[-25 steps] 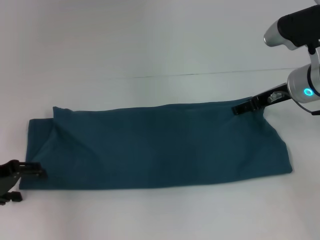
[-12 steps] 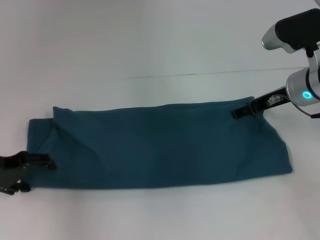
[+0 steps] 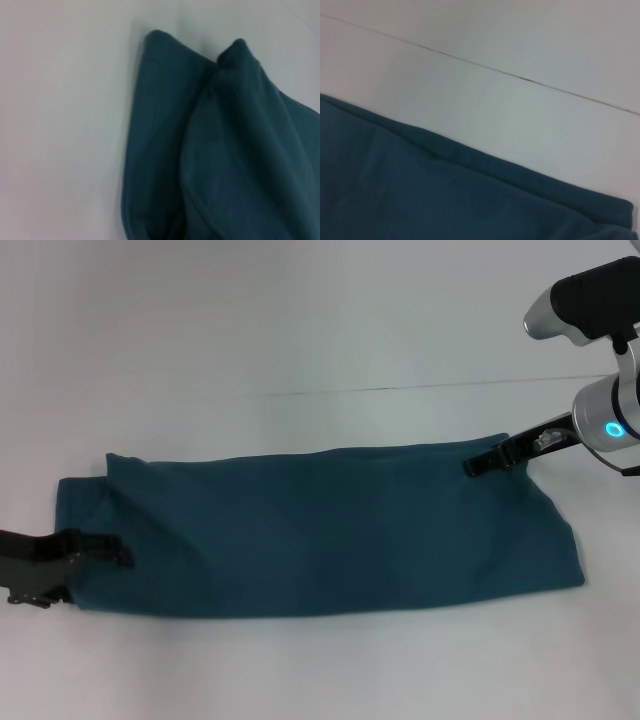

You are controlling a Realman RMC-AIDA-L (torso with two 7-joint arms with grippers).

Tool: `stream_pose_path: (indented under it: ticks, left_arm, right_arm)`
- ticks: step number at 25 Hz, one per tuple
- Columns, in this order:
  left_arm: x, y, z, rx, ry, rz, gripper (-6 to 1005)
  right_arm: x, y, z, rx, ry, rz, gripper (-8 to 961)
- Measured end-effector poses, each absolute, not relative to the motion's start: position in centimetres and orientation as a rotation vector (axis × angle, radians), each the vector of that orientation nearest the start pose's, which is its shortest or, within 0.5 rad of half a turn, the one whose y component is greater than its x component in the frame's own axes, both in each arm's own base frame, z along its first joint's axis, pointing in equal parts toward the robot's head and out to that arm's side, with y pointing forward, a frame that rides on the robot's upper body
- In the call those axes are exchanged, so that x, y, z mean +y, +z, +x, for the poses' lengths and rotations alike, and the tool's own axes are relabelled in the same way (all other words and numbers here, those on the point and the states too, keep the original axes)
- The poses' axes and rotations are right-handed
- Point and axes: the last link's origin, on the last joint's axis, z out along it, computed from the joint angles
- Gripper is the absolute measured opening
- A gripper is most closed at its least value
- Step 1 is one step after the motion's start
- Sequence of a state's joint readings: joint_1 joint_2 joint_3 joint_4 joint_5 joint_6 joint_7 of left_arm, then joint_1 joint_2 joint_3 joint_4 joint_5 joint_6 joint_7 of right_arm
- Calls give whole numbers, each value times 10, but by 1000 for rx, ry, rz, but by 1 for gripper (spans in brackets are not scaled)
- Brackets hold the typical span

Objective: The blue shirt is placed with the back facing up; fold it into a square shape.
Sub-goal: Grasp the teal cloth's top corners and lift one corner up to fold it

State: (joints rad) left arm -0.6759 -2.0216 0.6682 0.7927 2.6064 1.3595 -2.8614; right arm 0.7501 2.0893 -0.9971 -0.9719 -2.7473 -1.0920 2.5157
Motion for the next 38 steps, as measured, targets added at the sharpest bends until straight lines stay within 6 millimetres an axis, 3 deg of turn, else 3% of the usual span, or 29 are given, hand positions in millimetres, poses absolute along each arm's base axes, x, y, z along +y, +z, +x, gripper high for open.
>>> stream_pose_path:
  ticks: [5, 13, 24, 30, 38]
  left_arm:
    - [379, 33, -296, 2614, 169, 2358, 928]
    - [379, 26, -290, 2515, 123, 2435, 504]
    - [381, 27, -291, 2524, 171, 2430, 261]
    - [384, 29, -286, 2476, 203, 2459, 71]
    - [392, 49, -268, 2382, 326, 2474, 52]
  right_arm:
    - [437, 29, 229, 1063, -171, -2181, 924]
    - [439, 30, 225, 1053, -166, -2184, 922]
    - [437, 30, 228, 1071, -160, -2180, 916]
    - [434, 30, 234, 1094, -141, -2169, 916]
    - [428, 28, 240, 1068, 85, -2197, 849]
